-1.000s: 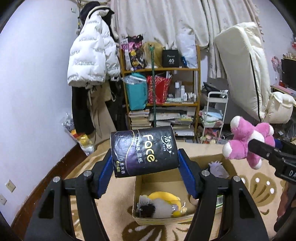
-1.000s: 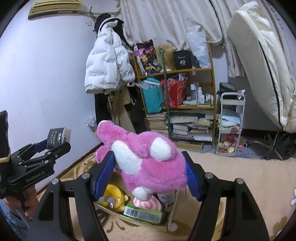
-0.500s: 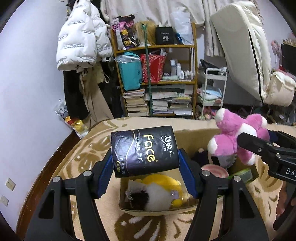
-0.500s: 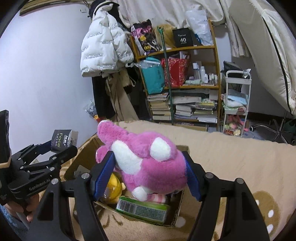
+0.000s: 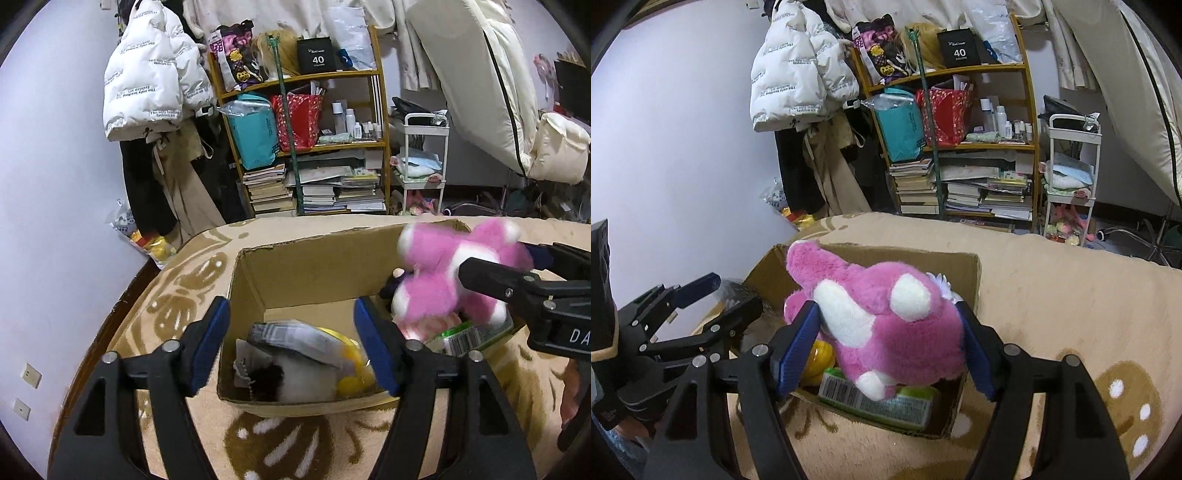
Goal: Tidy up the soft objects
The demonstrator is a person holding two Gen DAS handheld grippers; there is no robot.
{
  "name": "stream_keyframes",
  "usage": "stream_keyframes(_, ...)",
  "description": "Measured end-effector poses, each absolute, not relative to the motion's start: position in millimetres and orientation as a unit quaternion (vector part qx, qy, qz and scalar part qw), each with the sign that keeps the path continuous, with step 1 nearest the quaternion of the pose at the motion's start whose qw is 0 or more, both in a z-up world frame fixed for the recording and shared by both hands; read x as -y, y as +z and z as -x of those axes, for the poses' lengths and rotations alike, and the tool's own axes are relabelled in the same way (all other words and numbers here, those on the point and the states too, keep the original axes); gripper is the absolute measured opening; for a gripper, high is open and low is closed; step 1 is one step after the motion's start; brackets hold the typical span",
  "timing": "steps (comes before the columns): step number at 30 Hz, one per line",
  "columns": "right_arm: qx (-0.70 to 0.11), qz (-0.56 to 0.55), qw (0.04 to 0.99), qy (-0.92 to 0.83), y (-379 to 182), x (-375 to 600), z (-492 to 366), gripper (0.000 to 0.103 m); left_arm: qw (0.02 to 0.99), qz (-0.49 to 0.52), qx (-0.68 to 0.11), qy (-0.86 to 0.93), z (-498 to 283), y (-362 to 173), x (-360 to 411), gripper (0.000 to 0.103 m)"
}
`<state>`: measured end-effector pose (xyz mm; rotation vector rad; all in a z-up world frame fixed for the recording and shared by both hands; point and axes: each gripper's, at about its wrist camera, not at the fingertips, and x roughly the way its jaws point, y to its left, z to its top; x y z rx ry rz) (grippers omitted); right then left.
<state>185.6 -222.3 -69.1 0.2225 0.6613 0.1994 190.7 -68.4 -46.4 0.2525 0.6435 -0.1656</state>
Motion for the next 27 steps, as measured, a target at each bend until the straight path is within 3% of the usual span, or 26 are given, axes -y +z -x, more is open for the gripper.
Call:
stream_keyframes(1, -0.325, -0.108, 0.935, 0.097, -70, 223, -185, 0.078, 0.938, -0.122, -0.314, -0.081, -190, -46, 68, 0.082)
stream_keyframes(5, -0.326, -0.111, 0.934, 0.097, -69, 224, -184, 0.078, 0.94, -0.12, -0.311, -0.078, -183, -42, 64, 0.082)
stream_keyframes(7, -0.325, -0.112, 0.934, 0.093, -68, 224, -183, 0.087, 0.941, -0.122, -0.308, -0.073, -178, -39, 62, 0.082)
stream_keyframes(14, -0.302, -0.115, 0.944, 0.072, -48, 235, -156, 0.103, 0.954, -0.112, -0.274, -0.049, -153, -9, 45, 0.091)
stream_keyframes(17, -0.273, -0.108, 0.953, 0.07, -29, 234, -139, 0.103, 0.958, -0.115, -0.26, -0.04, -141, 7, 39, 0.099)
stream_keyframes(27, -0.188, -0.093, 0.975, 0.077, 33, 217, -83, 0.103, 0.971, -0.084, -0.225, -0.009, -93, 57, 13, 0.1)
